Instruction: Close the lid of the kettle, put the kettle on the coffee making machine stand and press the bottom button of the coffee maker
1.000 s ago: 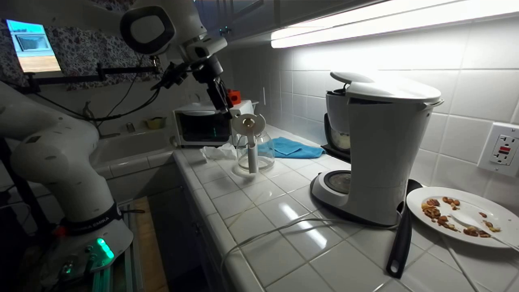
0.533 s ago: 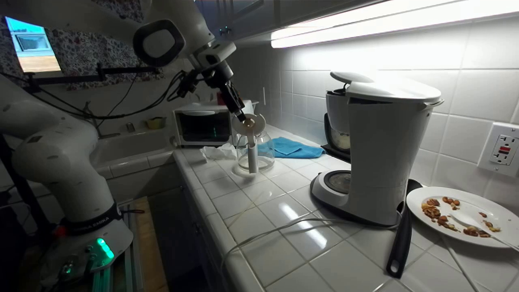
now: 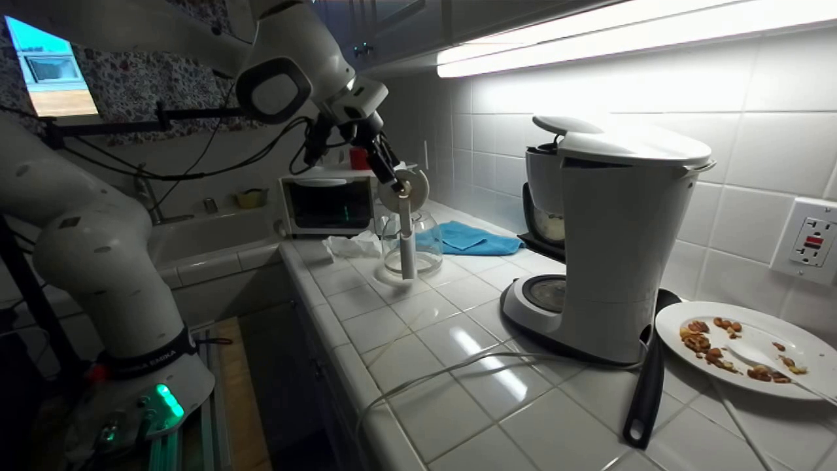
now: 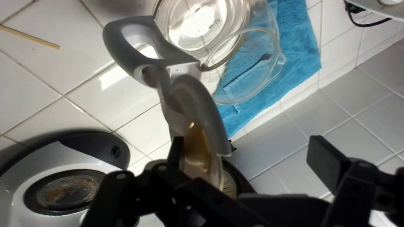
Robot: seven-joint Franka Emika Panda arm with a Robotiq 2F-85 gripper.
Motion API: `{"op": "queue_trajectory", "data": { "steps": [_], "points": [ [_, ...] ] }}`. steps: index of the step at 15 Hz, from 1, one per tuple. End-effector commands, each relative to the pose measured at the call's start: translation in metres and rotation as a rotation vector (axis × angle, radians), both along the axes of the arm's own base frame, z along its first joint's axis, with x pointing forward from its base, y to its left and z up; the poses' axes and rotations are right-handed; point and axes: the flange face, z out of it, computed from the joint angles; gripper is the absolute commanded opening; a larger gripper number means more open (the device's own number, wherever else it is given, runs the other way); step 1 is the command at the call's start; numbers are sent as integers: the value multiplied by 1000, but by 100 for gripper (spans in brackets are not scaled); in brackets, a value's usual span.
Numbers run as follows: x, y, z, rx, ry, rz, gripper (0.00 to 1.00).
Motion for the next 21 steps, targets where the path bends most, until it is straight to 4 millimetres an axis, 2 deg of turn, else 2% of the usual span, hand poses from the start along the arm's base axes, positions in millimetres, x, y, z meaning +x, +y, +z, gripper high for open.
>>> {"op": "queue_trajectory", "data": {
  "steps": [1, 7, 12, 15, 21],
  "points": [
    [8, 8, 4, 69, -38, 24, 100],
    [11, 15, 3, 132, -44, 47, 100],
    [5, 2, -8, 121, 49, -107, 100],
    [3, -4, -16, 154, 103, -143, 100],
    [10, -3, -25, 41, 100, 185, 100]
  ]
}}
